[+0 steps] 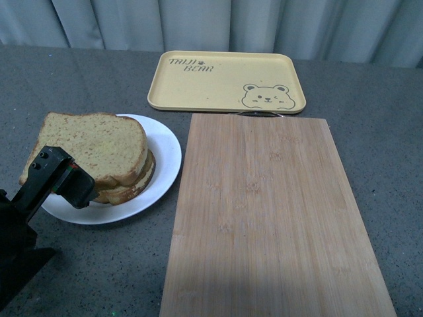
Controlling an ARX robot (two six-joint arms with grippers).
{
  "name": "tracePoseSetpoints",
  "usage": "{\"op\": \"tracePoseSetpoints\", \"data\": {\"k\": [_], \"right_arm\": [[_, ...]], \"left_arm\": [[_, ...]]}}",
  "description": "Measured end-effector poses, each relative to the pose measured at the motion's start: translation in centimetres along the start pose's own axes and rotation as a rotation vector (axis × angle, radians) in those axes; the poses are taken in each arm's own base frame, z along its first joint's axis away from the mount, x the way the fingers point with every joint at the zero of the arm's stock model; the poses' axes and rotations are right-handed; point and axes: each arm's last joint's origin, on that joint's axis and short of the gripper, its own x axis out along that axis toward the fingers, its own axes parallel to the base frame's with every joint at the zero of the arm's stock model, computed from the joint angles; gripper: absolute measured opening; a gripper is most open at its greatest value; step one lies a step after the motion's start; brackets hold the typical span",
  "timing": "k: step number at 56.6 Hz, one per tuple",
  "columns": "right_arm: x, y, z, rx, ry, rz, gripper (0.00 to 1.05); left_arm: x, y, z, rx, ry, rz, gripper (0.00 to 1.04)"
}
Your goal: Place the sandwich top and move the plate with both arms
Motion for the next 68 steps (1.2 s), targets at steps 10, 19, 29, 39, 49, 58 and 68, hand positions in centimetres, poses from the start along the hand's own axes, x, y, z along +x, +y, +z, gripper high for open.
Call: {"op": "tracePoseSetpoints", "data": {"k": [10, 19, 29, 39, 49, 58, 68], "right_arm": [[0.0, 0.0, 0.0, 0.0, 0.0, 0.0, 0.95], [0.0, 0.0, 0.0, 0.0, 0.0, 0.0, 0.95], [0.0, 0.0, 0.0, 0.0, 0.0, 0.0, 0.95], [0.0, 0.0, 0.0, 0.0, 0.0, 0.0, 0.95], [0.0, 0.0, 0.0, 0.0, 0.0, 0.0, 0.95], [0.0, 0.0, 0.0, 0.0, 0.0, 0.0, 0.95], [0.0, 0.0, 0.0, 0.0, 0.0, 0.0, 0.95]], "left_arm": [[1.4, -0.4, 0.6, -0.035, 0.008, 0.03, 0.58], [2.0, -0.6, 0.9, -0.053, 0.008, 0.048, 0.37], [2.1, -0.6, 1.7, -0.106, -0.022, 0.037, 0.14], [1.4, -1.1, 2.3, -0.177, -0.016, -0.068, 0.05], [0.7, -1.3, 2.1, -0.243, -0.012, -0.199, 0.04], [0.3, -2.1, 1.5, -0.246, 0.022, -0.319, 0.04], [-0.1, -3.8, 1.1, -0.248, 0.023, -0.444, 0.04]]}}
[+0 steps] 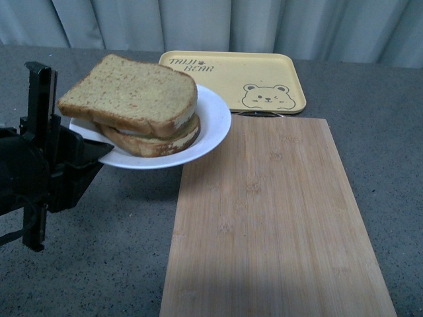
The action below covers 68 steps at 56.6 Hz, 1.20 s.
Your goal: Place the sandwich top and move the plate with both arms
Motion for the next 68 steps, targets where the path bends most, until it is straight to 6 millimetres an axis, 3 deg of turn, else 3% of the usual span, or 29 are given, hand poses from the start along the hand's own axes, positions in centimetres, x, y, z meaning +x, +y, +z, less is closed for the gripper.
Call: {"op": "tracePoseSetpoints", "data": {"k": [16, 37, 50, 68], "right_arm": [[0.0, 0.0, 0.0, 0.0, 0.0, 0.0, 0.95], [0.0, 0.0, 0.0, 0.0, 0.0, 0.0, 0.95], [0.0, 0.0, 0.0, 0.0, 0.0, 0.0, 0.95], [0.0, 0.0, 0.0, 0.0, 0.0, 0.0, 0.95]], "left_arm": [[3.6, -2.1, -1.3, -0.007, -0.006, -0.008, 0.04], [14.1, -6.5, -3.6, -0.058, -0.037, 0.018, 0.04], [19.2, -7.3, -4.3, -0.09, -0.057, 0.047, 0.04], [22.1, -8.3, -4.1, -0.127, -0.094, 0.031, 0.04]]}}
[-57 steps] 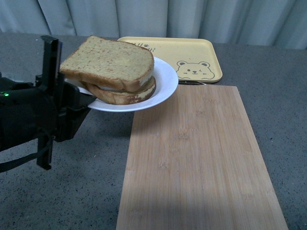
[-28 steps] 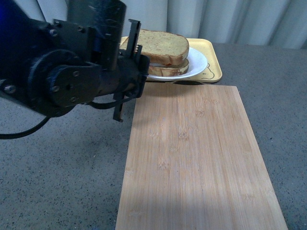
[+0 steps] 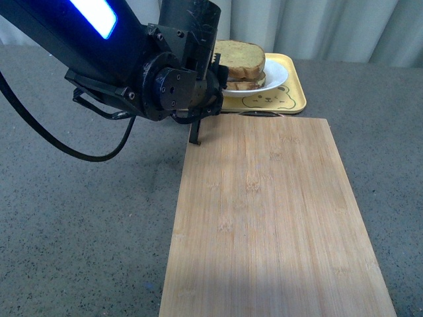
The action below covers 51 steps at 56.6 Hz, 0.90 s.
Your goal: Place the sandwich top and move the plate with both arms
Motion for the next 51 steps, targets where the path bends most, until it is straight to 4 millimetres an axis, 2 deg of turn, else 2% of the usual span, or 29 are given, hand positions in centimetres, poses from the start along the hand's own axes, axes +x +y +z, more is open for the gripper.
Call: {"op": "tracePoseSetpoints", "data": {"k": [5, 8, 14, 23, 28, 35, 40, 42, 45, 48, 50, 51], "right_arm": [[0.0, 0.0, 0.0, 0.0, 0.0, 0.0, 0.95], [0.0, 0.0, 0.0, 0.0, 0.0, 0.0, 0.95], [0.0, 0.0, 0.0, 0.0, 0.0, 0.0, 0.95], [0.0, 0.0, 0.0, 0.0, 0.0, 0.0, 0.95], [0.0, 0.0, 0.0, 0.0, 0.0, 0.0, 0.95], [0.0, 0.0, 0.0, 0.0, 0.0, 0.0, 0.95], [0.0, 0.0, 0.0, 0.0, 0.0, 0.0, 0.95], [0.0, 0.0, 0.0, 0.0, 0.0, 0.0, 0.95], [0.0, 0.0, 0.0, 0.0, 0.0, 0.0, 0.95], [0.0, 0.0, 0.0, 0.0, 0.0, 0.0, 0.95], [0.0, 0.0, 0.0, 0.0, 0.0, 0.0, 0.95], [0.0, 0.0, 0.0, 0.0, 0.0, 0.0, 0.95]], "left_arm": [[0.2, -0.1, 0.0, 0.0, -0.006, 0.004, 0.04], [0.2, -0.1, 0.0, 0.001, -0.008, 0.008, 0.07], [0.1, 0.0, 0.1, 0.0, -0.006, 0.007, 0.27], [-0.8, 0.3, 0.3, 0.0, 0.005, 0.001, 0.49], [-2.4, 0.8, 0.6, 0.042, 0.007, 0.028, 0.68], [-4.8, 0.3, 0.9, 0.152, 0.001, 0.042, 0.86], [-7.1, -0.2, 1.3, 0.294, -0.025, 0.051, 1.0], [-7.8, -0.1, 1.4, 0.399, -0.084, 0.032, 0.97], [-10.2, 0.3, 2.3, 0.66, -0.298, -0.112, 0.85], [-11.9, 1.0, 2.9, 0.815, -0.369, -0.16, 0.77], [-14.2, 1.6, 4.0, 0.975, -0.446, -0.193, 0.68], [-14.7, 1.6, 4.2, 1.008, -0.459, -0.198, 0.67]]}}
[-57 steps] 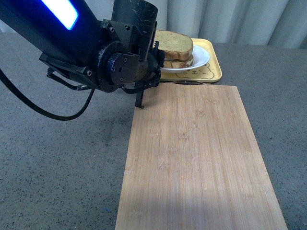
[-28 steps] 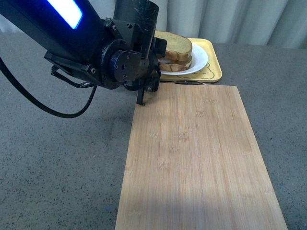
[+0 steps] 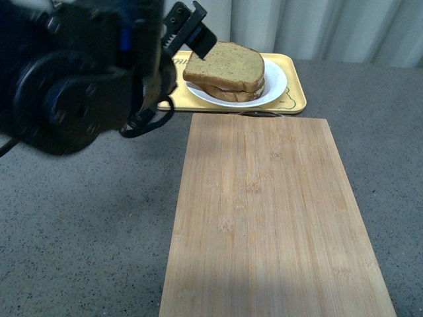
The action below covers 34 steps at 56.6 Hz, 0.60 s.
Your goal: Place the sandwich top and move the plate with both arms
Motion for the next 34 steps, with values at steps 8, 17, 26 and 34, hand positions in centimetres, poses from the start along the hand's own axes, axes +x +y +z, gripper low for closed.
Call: {"op": "tracePoseSetpoints", "data": {"k": [8, 17, 26, 34], "right_arm": [[0.0, 0.0, 0.0, 0.0, 0.0, 0.0, 0.95], [0.0, 0.0, 0.0, 0.0, 0.0, 0.0, 0.95], [0.0, 0.0, 0.0, 0.0, 0.0, 0.0, 0.95], [0.0, 0.0, 0.0, 0.0, 0.0, 0.0, 0.95]], "left_arm": [[-4.8, 3.1, 3.7, 0.314, -0.09, 0.0, 0.38], [-8.3, 5.2, 4.6, 0.394, -0.061, 0.01, 0.11], [-10.7, 6.1, 5.6, 0.411, -0.063, -0.001, 0.04], [-12.9, 7.1, 6.3, 0.415, -0.061, 0.01, 0.04]]}}
